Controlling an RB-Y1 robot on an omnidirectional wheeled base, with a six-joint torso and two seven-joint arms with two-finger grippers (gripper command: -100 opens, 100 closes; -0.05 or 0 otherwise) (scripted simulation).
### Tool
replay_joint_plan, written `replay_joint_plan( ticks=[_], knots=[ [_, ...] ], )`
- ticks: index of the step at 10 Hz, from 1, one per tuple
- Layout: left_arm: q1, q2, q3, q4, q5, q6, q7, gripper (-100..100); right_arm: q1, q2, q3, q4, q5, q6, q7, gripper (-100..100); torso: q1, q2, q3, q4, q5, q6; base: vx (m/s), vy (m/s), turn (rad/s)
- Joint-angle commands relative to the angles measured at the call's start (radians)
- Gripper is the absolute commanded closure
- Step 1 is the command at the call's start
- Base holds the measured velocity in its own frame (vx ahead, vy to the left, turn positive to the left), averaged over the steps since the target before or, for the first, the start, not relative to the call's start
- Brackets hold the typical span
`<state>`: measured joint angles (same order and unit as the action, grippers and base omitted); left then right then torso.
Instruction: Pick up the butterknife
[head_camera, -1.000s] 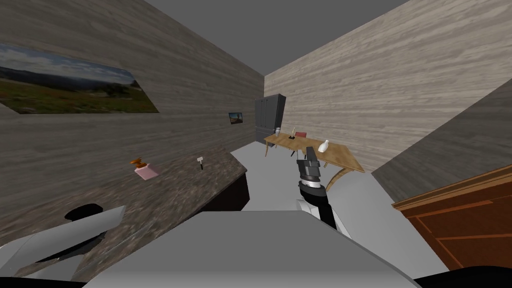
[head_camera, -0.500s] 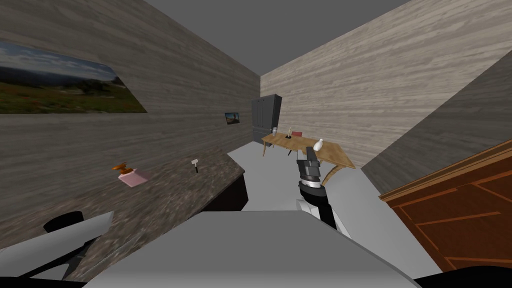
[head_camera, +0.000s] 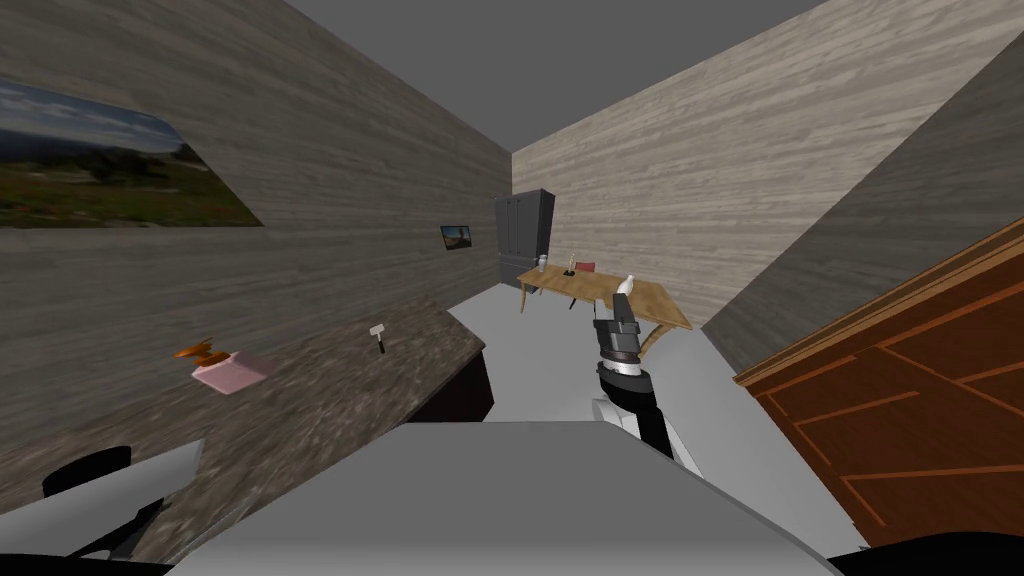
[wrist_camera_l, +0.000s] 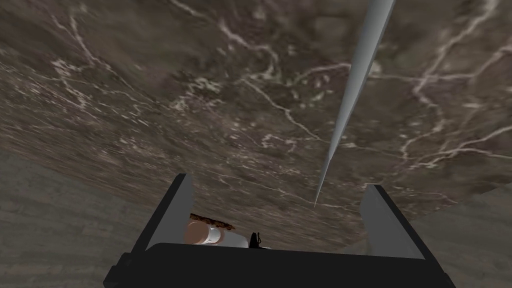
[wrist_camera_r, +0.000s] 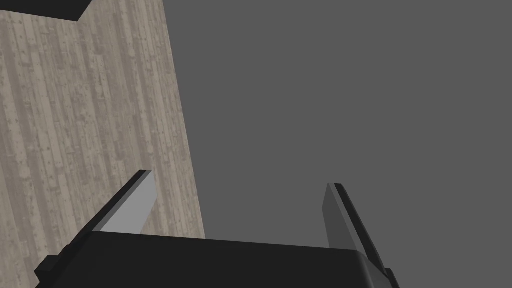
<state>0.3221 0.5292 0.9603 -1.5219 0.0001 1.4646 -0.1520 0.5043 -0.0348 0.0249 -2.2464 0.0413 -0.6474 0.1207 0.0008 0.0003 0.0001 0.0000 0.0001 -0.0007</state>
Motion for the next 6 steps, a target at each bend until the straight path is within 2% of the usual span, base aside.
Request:
replay_joint_plan(
  ticks=[1,3,4,6],
  knots=[
    [-0.005,0.014,0.013,0.026,0.001,0.035,-0.008,-100,0.000,0.000,0.000,0.000,0.000,0.000,0.000,0,0.000,0.000,0.000,0.000,0.000,0.000,0.014,0.015,-0.058],
    [-0.007,0.020,0.041,0.066,-0.008,0.097,-0.020,-100,0.000,0.000,0.000,0.000,0.000,0.000,0.000,0,0.000,0.000,0.000,0.000,0.000,0.000,0.014,0.013,-0.113],
    [-0.007,0.020,0.041,0.066,-0.008,0.107,-0.020,-100,0.000,0.000,0.000,0.000,0.000,0.000,0.000,0,0.000,0.000,0.000,0.000,0.000,0.000,0.011,0.013,-0.047],
    [-0.009,0.028,0.064,0.097,-0.014,0.164,-0.029,-100,0.000,0.000,0.000,0.000,0.000,0.000,0.000,0,-0.001,0.001,0.000,0.000,0.000,0.000,0.012,0.011,-0.083]
  ],
)
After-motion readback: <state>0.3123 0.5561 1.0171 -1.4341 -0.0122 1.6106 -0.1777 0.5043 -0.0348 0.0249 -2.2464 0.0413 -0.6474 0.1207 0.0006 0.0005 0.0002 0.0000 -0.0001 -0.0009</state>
